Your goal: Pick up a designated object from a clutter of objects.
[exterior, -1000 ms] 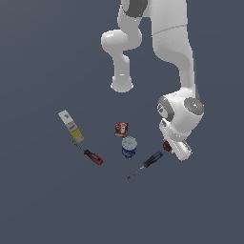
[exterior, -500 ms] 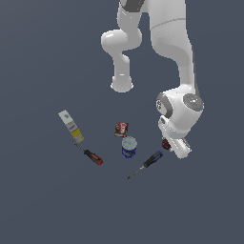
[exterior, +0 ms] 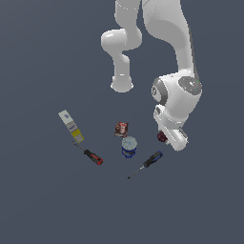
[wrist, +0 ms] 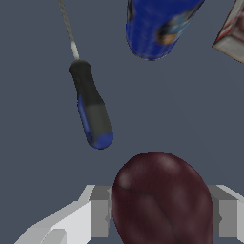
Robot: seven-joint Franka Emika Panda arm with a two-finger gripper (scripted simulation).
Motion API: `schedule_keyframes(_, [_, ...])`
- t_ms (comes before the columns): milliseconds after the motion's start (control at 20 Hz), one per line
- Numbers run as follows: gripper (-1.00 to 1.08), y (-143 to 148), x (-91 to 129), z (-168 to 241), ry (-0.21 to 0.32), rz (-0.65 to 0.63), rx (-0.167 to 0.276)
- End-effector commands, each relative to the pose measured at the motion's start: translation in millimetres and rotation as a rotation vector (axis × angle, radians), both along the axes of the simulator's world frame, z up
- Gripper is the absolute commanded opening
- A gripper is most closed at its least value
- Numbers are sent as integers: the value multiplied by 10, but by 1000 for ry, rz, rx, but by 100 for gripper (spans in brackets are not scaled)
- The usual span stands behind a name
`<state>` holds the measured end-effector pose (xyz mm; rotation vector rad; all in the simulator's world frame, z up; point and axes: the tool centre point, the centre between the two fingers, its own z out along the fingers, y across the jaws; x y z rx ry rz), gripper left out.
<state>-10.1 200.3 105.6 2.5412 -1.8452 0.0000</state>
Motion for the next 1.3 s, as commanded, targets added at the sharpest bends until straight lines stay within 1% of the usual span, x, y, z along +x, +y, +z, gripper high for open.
schedule_keyframes(0, [-100, -124, -22, 229, -2, 0, 1])
schedule_keyframes(300, [-100, -444, -86, 814, -1, 0, 2])
schedule_keyframes(950, [-100, -1204, -217, 2216, 0, 0, 5])
schedule_keyframes(1250, [-100, -1513, -254, 2781, 0, 0, 4])
